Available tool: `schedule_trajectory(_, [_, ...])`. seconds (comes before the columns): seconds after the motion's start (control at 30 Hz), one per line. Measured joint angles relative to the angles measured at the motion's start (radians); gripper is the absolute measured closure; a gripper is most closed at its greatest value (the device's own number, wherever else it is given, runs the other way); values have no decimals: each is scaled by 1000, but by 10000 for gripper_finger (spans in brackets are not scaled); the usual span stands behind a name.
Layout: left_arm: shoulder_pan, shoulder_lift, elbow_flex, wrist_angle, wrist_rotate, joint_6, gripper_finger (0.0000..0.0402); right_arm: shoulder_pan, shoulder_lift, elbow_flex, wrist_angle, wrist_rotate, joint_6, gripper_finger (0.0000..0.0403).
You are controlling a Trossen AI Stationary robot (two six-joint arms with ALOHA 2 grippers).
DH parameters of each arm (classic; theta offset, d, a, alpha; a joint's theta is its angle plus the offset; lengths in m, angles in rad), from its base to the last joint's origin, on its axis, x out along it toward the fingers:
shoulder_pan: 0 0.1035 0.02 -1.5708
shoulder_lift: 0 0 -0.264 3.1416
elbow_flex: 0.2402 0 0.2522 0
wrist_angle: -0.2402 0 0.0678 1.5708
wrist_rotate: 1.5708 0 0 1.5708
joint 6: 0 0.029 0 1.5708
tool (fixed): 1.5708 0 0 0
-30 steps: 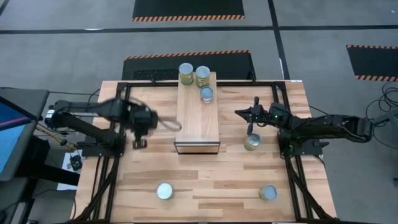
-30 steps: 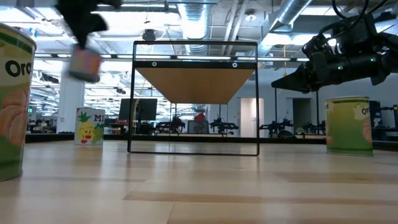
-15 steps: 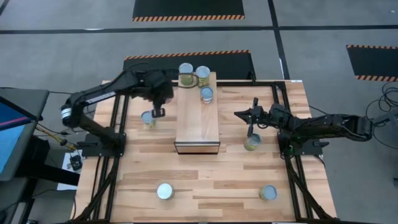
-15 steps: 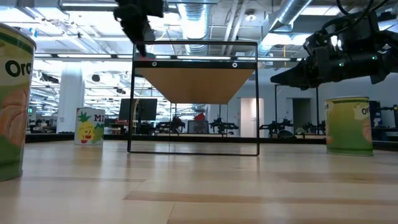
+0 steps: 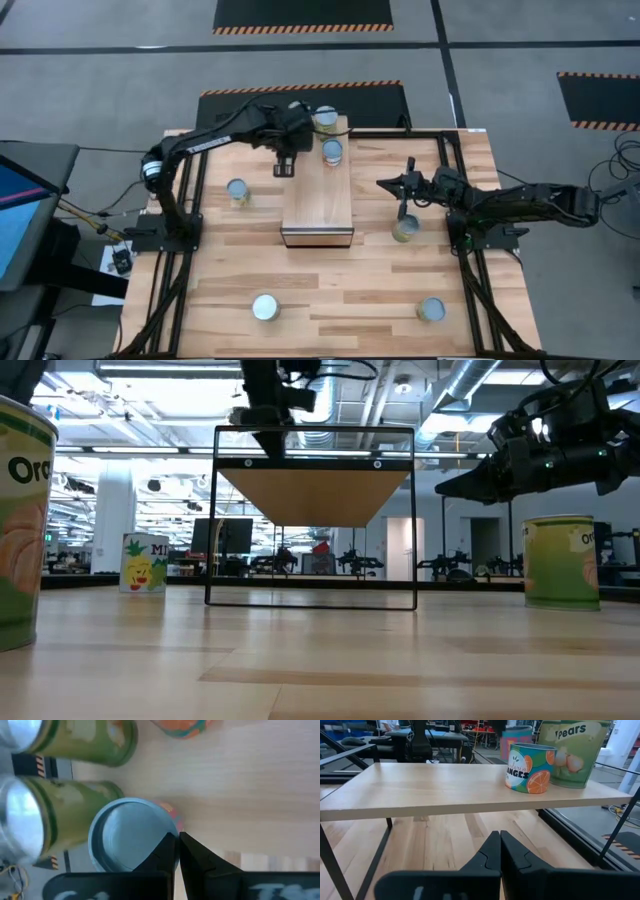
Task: Pick and place cans onto a shelf
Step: Put the canned corn on the shelf, then put the canned mixed fruit on the shelf
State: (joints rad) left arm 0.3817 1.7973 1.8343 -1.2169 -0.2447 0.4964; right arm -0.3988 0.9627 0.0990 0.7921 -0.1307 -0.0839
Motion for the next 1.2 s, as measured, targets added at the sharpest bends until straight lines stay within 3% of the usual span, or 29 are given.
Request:
schedule_trajectory(0.53, [15, 36, 2, 23, 78, -37, 394, 0, 0, 0, 1, 0, -1, 391])
schedule_trajectory(1.2, [17, -3, 19, -4, 82, -54, 300, 0, 0, 0, 5, 0, 0, 391])
